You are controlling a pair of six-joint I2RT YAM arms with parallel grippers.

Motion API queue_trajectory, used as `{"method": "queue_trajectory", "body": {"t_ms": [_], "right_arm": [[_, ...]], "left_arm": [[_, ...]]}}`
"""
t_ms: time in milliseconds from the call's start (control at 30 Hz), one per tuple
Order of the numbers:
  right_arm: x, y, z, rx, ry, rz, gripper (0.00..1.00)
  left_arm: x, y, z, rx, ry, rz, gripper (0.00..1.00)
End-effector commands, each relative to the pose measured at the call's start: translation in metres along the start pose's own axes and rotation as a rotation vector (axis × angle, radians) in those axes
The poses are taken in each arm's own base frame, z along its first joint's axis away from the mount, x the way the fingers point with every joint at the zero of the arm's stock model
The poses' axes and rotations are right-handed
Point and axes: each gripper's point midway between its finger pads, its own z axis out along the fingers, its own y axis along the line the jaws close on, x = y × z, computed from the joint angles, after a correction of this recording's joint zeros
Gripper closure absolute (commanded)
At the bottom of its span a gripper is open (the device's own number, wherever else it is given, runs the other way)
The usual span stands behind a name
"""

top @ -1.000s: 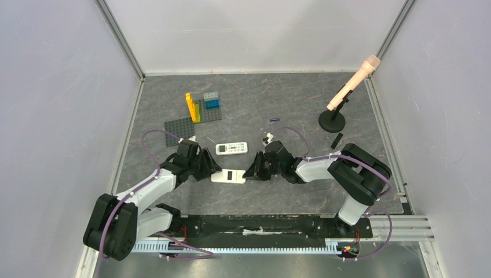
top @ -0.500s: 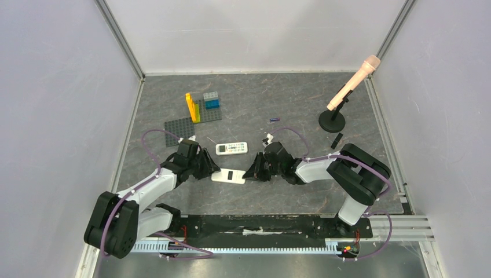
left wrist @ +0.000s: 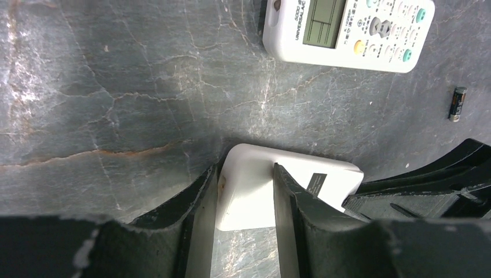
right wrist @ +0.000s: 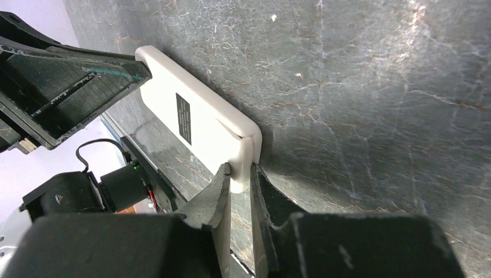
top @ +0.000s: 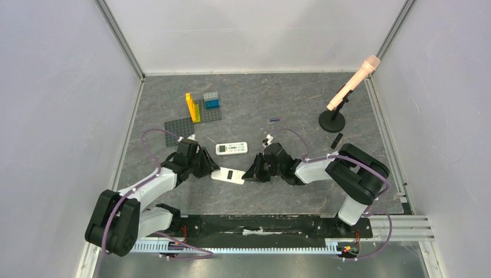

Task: Load the batteries into the remote control
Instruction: Load the battery cover into the remote control.

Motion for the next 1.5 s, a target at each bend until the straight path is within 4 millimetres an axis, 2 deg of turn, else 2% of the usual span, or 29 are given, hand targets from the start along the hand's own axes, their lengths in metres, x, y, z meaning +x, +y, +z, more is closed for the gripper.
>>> {"method": "queue_trajectory", "body": {"t_ms": [0, 267, 367, 533, 633, 800, 933, 1200, 1267, 1367, 1467], "right_arm": [[0.029, -0.033, 0.020, 0.129, 0.045, -0.025, 0.99], [0.038, -0.038, 0.029, 0.114, 0.006, 0.031, 1.00], [0.038, -0.037, 0.030, 0.108, -0.009, 0.044, 0.99], [0.030, -0.031, 0.020, 0.104, -0.051, 0.044, 0.92], [0.025, -0.033, 0.015, 0.141, -0.060, 0.014, 0.89], [0.014, -0.043, 0.010, 0.183, -0.071, -0.031, 0.85], [0.011, -0.045, 0.010, 0.201, -0.070, -0.054, 0.79], [0.010, -0.037, 0.019, 0.187, -0.097, 0.013, 0.84], [0.011, -0.033, 0.023, 0.174, -0.100, 0.028, 0.84], [0.009, -0.027, 0.029, 0.168, -0.101, 0.048, 0.82], [0.006, -0.022, 0.036, 0.208, -0.084, 0.051, 0.76]], "left_arm": [[0.055, 0.019, 0.006, -0.020, 0.193, -0.058, 0.68], [0.073, 0.021, 0.009, 0.030, 0.235, -0.091, 0.74], [0.074, 0.021, 0.010, 0.037, 0.236, -0.091, 0.76], [0.068, 0.020, 0.008, 0.032, 0.208, -0.086, 0.77], [0.064, 0.017, 0.006, 0.044, 0.187, -0.082, 0.73], [0.063, 0.015, 0.001, 0.059, 0.170, -0.065, 0.56], [0.064, 0.016, -0.002, 0.063, 0.166, -0.041, 0.51], [0.084, 0.011, 0.000, 0.134, 0.237, -0.070, 0.56], [0.085, 0.003, 0.001, 0.179, 0.242, -0.061, 0.58], [0.093, 0.000, 0.000, 0.213, 0.268, -0.042, 0.60], [0.098, 0.001, 0.000, 0.218, 0.275, -0.032, 0.62]]}}
